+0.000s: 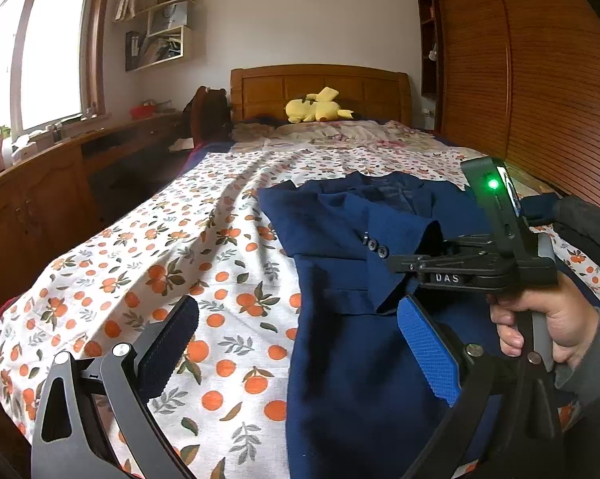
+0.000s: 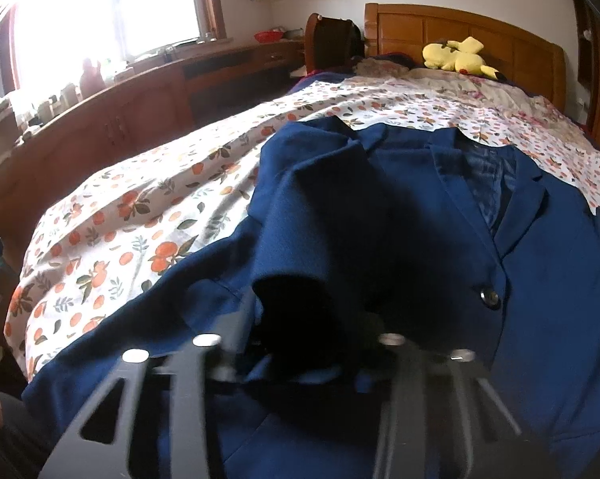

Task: Fold large clothes

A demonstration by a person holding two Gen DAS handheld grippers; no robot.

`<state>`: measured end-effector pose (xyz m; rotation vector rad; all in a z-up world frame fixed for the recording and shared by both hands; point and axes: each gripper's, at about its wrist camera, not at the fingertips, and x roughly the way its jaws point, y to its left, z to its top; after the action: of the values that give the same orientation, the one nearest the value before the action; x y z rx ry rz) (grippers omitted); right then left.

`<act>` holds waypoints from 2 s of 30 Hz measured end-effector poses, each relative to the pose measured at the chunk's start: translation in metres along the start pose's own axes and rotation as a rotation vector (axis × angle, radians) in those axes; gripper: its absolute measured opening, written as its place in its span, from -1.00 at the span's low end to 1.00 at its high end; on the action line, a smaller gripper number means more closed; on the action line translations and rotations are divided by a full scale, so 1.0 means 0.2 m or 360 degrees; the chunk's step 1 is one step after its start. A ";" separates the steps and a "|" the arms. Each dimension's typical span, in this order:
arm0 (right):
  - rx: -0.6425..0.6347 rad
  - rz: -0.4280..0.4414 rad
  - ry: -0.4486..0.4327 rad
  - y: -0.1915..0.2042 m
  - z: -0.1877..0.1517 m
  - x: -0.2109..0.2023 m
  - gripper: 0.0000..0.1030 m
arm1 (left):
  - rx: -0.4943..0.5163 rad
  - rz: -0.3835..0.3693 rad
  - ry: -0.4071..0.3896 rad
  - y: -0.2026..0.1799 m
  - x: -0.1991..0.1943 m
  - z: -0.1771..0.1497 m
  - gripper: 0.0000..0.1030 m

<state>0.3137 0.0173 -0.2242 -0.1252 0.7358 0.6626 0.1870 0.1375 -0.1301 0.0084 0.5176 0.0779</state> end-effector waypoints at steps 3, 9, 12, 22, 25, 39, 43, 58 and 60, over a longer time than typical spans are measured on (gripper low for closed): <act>0.0015 0.0023 -0.0012 -0.03 0.00 -0.02 -0.89 | 0.0014 -0.0008 0.0007 -0.03 0.01 0.00 0.95; 0.0060 0.0075 -0.0107 -0.08 0.02 -0.17 -0.91 | 0.0044 -0.0037 0.0003 -0.09 0.02 0.00 0.95; 0.0067 0.0096 -0.0172 -0.10 0.03 -0.28 -0.91 | 0.0048 -0.0059 -0.0005 -0.11 0.02 0.01 0.95; 0.0074 0.0125 -0.0314 -0.19 0.00 -0.58 -0.92 | 0.0081 -0.0120 -0.0025 -0.22 0.04 0.04 0.95; 0.0068 0.0114 -0.0334 -0.23 -0.04 -0.66 -0.92 | 0.0082 -0.0136 -0.0033 -0.26 0.05 0.05 0.95; 0.0156 -0.0058 -0.0302 -0.52 -0.25 -0.81 -0.92 | 0.0100 -0.0223 -0.0038 -0.48 0.13 0.10 0.95; 0.0167 -0.0066 -0.0302 -0.56 -0.29 -0.85 -0.92 | 0.0126 -0.0238 -0.0034 -0.55 0.17 0.10 0.95; 0.0172 -0.0339 -0.0270 -0.75 -0.41 -0.85 0.01 | 0.0161 -0.0277 -0.0018 -0.71 0.26 0.09 0.95; 0.0157 -0.0311 -0.0243 -0.75 -0.42 -0.81 0.01 | 0.0171 -0.0280 -0.0017 -0.72 0.26 0.08 0.95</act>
<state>0.2667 -0.2128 -0.1978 -0.0541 0.5989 0.4432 0.2507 -0.0023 -0.1450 0.0679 0.5093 -0.1219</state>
